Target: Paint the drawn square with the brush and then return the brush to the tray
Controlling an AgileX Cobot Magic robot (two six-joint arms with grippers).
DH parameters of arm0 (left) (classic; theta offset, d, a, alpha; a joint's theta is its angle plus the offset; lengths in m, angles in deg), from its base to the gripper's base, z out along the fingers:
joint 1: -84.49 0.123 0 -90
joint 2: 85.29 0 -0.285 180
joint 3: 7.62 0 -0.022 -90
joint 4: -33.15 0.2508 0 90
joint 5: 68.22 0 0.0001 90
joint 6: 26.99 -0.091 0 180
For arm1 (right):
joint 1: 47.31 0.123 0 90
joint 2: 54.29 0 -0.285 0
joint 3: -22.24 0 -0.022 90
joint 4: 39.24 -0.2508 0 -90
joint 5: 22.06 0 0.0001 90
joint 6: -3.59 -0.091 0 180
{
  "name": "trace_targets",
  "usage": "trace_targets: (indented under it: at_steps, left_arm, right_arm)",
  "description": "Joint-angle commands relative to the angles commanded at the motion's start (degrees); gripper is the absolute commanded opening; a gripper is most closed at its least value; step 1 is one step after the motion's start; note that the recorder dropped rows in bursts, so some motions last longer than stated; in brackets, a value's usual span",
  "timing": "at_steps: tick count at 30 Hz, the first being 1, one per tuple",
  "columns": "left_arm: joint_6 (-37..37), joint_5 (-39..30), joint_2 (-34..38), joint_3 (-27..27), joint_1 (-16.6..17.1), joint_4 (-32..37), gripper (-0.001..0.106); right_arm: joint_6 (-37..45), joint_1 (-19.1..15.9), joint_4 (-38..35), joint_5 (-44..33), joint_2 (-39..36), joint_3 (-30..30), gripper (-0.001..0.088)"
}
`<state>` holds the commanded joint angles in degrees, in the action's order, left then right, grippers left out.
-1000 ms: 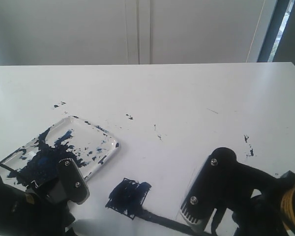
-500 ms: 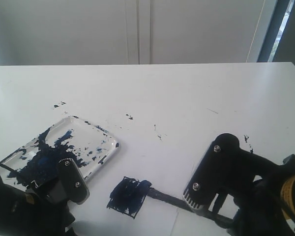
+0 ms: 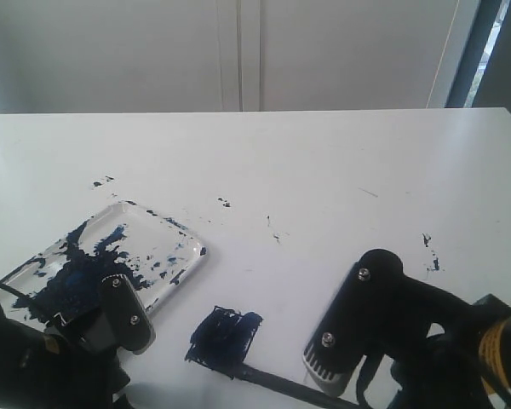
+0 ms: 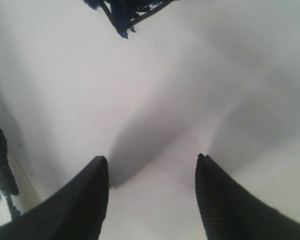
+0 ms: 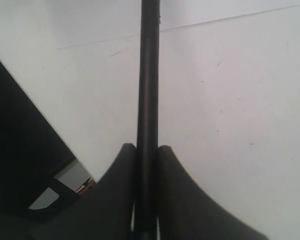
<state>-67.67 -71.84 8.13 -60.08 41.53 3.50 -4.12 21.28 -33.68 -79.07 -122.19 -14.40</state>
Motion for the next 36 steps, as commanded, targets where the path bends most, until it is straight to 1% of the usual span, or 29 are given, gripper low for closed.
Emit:
trace_targets:
  at_steps: [8,15,18,24,36]
  left_arm:
    - [0.00,0.00,0.00,0.00,0.00,0.00,0.058]
    - [0.00,-0.22,0.00,0.00,0.00,0.00,0.058]
    - [0.00,-0.33,0.00,0.00,0.00,0.00,0.058]
    - [0.00,-0.45,0.00,0.00,0.00,0.00,0.058]
    - [0.00,-0.45,0.00,0.00,0.00,0.00,0.058]
  right_arm:
    - [0.00,0.00,0.70,-2.07,0.00,0.00,0.0000]
    - [0.00,0.00,0.48,2.68,0.00,0.00,0.0000]
    - [0.00,0.00,0.48,3.53,-0.11,0.00,0.0000]
    - [0.00,0.00,0.48,2.00,-0.11,0.00,0.0000]
    - [-0.15,0.00,0.48,-4.34,-0.11,0.00,0.0000]
